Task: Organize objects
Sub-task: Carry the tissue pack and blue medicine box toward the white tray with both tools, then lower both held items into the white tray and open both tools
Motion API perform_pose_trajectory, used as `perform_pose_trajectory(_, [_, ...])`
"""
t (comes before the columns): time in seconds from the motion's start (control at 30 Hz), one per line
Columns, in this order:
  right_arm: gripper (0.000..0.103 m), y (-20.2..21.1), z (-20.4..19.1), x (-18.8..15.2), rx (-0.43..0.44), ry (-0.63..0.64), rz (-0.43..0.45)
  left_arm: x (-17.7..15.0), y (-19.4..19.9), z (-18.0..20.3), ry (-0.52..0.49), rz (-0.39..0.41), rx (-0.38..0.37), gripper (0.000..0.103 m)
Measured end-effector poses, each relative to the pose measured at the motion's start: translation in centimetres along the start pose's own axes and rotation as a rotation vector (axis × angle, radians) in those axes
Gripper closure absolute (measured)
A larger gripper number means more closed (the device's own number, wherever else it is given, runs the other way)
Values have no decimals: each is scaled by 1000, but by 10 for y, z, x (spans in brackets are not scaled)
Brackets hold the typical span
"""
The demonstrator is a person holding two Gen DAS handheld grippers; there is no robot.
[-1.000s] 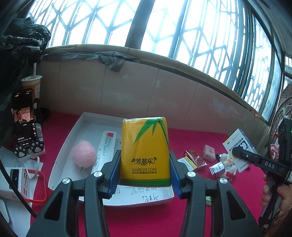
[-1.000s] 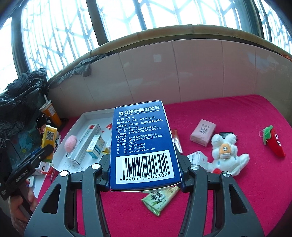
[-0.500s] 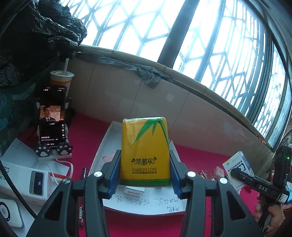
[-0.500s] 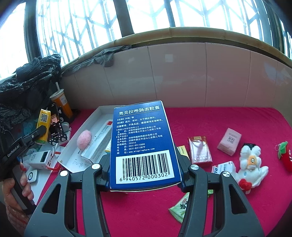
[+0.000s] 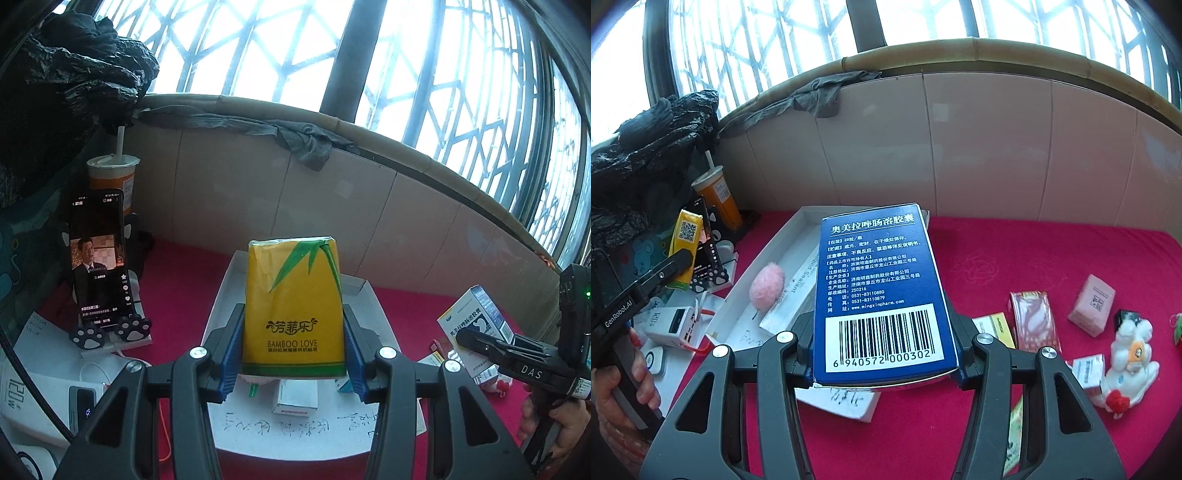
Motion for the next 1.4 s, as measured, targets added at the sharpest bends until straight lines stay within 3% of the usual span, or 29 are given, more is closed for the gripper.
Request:
perform_pose_trajectory(0.4, [51,-67,-20,27,-46,54,-56,12,-71,0,-32,-101,43,54])
perform_pose_trajectory(0.5, [51,-83,-22,34,-73,64,-50,16,-97,-2,6,-119,32,53])
perform_pose_trajectory(0.6, [51,-100,-22,38,-84,57,-61,8,-122,-6,44,-192,30,53])
perform_pose_trajectory(0.7, [51,-117,-23,38,-79,69,-73,1,-132,-5,31,-230,15,53])
perform_pose_trajectory(0.87, [51,-138,-24,39,-91,74,-89,2,-133,-3,12,-219,7,53])
perform_pose_trajectory(0.93, [50,-141,-23,39,-91,60,-85,3,-133,-1,-12,-207,16,46])
perform_pose_trajectory(1.0, [50,-141,-24,39,-87,52,-75,6,-130,-1,-29,-181,37,20])
perform_pose_trajectory(1.03, [49,-141,-25,39,-83,51,-69,8,-128,-1,-31,-167,43,15])
perform_pose_trajectory(1.07, [43,-140,-26,39,-79,52,-65,10,-127,-1,-32,-153,49,4])
perform_pose_trajectory(1.1, [29,-139,-27,38,-74,53,-56,12,-123,-2,-33,-134,59,0])
perform_pose_trajectory(1.17, [19,-133,-28,37,-69,53,-36,15,-116,-2,-40,-99,88,0])
perform_pose_trajectory(1.4, [19,-106,-38,36,-38,58,19,24,-83,14,-45,-11,102,0])
Point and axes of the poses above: each gripper's, at about its wrist camera, not at the fingertips, and y roughly against the way its jaws point, z to its right, x to its top, the point moved 10 cm from there along -y, roughly the way its jaws point
